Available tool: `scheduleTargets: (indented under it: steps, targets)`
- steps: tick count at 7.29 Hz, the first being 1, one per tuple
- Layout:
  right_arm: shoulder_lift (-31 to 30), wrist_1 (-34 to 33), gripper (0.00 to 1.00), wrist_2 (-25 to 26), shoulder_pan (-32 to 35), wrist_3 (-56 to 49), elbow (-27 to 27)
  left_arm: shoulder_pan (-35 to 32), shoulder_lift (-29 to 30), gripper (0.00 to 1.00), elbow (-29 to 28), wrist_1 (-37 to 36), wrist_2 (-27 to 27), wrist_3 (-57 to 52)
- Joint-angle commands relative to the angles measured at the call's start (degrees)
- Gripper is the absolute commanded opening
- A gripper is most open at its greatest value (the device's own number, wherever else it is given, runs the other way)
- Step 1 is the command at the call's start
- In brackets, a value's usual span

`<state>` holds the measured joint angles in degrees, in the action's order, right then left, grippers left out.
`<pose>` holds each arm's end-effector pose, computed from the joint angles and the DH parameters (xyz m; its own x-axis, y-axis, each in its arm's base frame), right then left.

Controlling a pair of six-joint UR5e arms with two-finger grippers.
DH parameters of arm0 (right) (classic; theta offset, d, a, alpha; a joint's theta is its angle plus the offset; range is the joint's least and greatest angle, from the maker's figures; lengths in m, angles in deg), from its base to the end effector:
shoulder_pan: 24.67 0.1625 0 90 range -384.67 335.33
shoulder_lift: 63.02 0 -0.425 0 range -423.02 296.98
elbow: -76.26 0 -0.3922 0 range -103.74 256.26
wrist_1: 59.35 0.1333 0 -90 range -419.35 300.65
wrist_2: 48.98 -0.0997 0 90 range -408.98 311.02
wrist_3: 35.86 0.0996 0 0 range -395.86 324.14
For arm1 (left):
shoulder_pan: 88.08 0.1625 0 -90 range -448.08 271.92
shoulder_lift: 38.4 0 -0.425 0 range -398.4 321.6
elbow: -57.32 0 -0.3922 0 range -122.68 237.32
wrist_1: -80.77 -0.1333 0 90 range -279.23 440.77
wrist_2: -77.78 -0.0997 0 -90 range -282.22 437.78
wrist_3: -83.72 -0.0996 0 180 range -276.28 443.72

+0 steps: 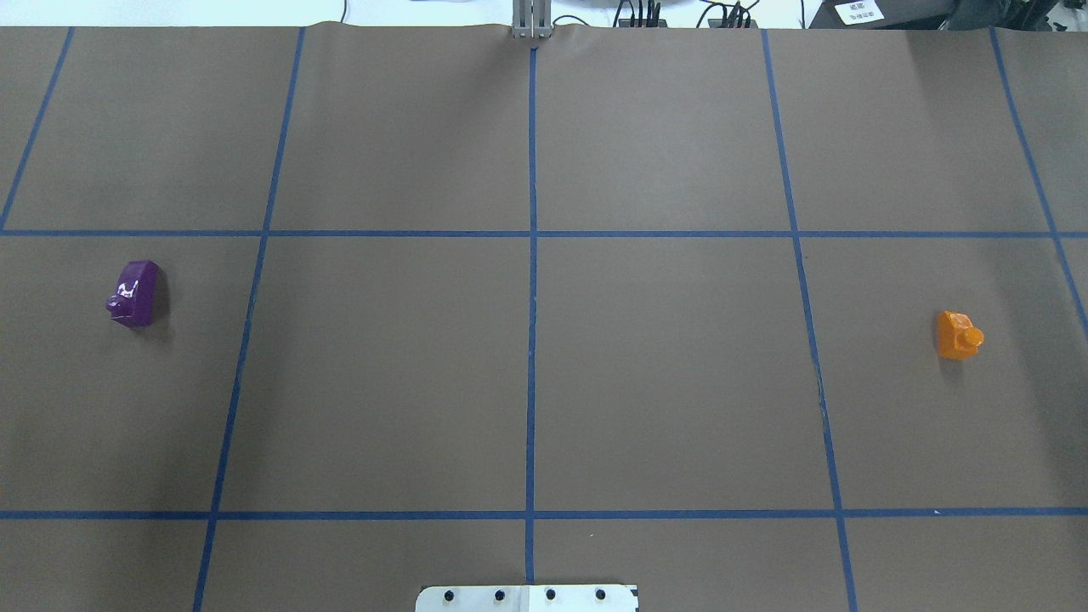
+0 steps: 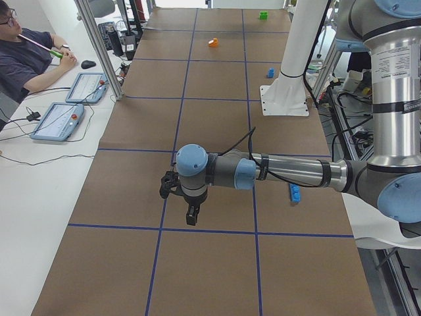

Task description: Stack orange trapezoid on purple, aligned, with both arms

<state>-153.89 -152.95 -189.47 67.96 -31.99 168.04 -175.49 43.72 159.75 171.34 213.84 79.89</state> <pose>0.0785 -0.4792 0.6492 0.6293 0.1326 0.7657 -0.0885 0.9912 -0.0988 -0.0417 -0.4405 0.6123 0.6857 0.1618 -0.7096 -0.0910 0.9864 0.1369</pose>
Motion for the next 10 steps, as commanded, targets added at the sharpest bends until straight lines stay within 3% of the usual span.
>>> scheduleTargets:
  steps: [1, 4, 6, 8, 10]
  targets:
    - [0.16, 0.43, 1.00, 0.04, 0.00, 0.08, 0.24, -0.39, 0.75, 1.00, 0.66, 0.22, 0.00, 0.05]
    - [0.69, 1.39, 1.00, -0.13, -0.17, 0.70, 0.42, 1.27, 5.15, 1.00, 3.74, 0.13, -0.45, 1.09]
    - [0.69, 2.37, 1.00, -0.05, -0.35, 0.96, 0.15, 7.57, 6.55, 1.00, 6.01, 0.57, 0.26, 7.67]
    - [1.47, 2.37, 1.00, 0.30, -2.18, 0.88, 0.41, 16.08, 10.06, 1.00, 5.85, 3.36, -0.61, 28.40]
    - [2.27, 2.46, 1.00, -0.13, -2.37, 1.14, 0.76, 26.44, 9.47, 1.00, 3.76, 16.94, -11.36, 49.70]
